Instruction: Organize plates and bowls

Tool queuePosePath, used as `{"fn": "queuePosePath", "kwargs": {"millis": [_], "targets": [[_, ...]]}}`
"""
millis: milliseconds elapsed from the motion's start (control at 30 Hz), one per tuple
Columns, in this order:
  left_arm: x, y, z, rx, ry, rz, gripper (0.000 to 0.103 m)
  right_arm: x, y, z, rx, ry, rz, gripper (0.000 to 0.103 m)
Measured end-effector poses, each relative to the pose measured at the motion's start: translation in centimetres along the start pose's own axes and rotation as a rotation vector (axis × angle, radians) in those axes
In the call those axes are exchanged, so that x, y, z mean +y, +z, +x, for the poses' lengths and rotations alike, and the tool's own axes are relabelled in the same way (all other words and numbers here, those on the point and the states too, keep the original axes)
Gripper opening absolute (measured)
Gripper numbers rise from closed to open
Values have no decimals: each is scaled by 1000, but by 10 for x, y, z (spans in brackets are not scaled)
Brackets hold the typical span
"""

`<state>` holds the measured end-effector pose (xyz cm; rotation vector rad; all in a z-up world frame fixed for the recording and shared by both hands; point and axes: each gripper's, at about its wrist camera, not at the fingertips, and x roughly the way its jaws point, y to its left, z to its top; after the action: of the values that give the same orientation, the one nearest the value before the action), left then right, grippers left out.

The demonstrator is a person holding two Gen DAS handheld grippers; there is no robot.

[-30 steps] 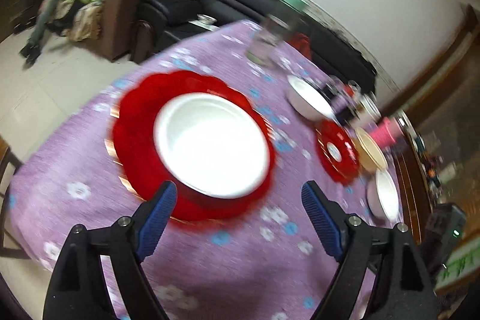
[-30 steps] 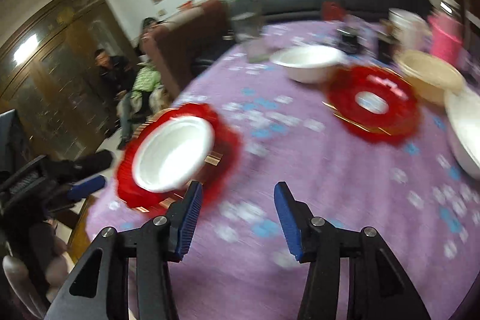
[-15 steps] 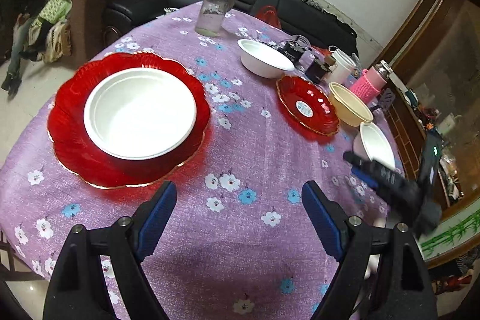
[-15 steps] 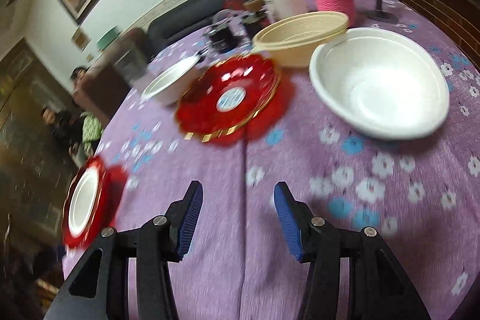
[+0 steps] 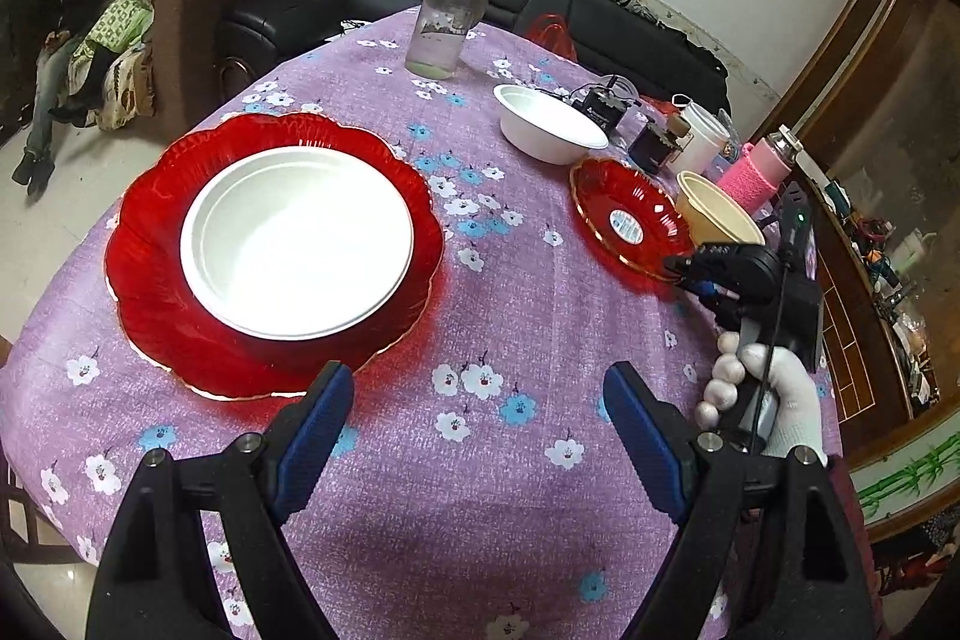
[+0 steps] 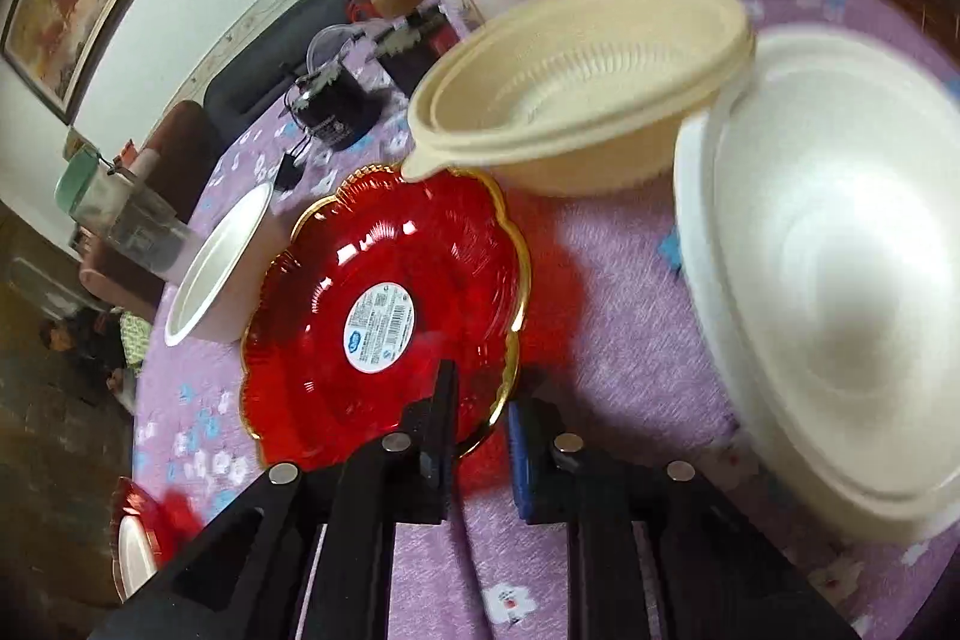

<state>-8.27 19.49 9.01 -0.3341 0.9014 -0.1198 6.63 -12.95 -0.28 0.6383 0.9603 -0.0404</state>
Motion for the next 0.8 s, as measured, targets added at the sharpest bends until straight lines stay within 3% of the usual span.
{"fn": "queuePosePath", "kwargs": {"millis": [200, 400, 667, 700, 767, 800], "targets": [[-11, 6, 8, 11, -2, 34, 85, -5, -33, -31, 84, 38, -81, 14], [-36, 7, 31, 52, -5, 96, 85, -36, -78, -77, 200, 57, -161, 14], [-84, -1, 91, 144, -36, 198, 84, -59, -99, -101, 146, -9, -241, 15], [-88, -2, 101, 159, -21, 207, 81, -58, -97, -102, 141, -11, -248, 15], [-92, -2, 118, 189, -16, 208, 65, -55, -98, -105, 126, -14, -263, 19], [-92, -3, 123, 201, -21, 205, 64, -55, -99, -105, 123, -9, -262, 21]]}}
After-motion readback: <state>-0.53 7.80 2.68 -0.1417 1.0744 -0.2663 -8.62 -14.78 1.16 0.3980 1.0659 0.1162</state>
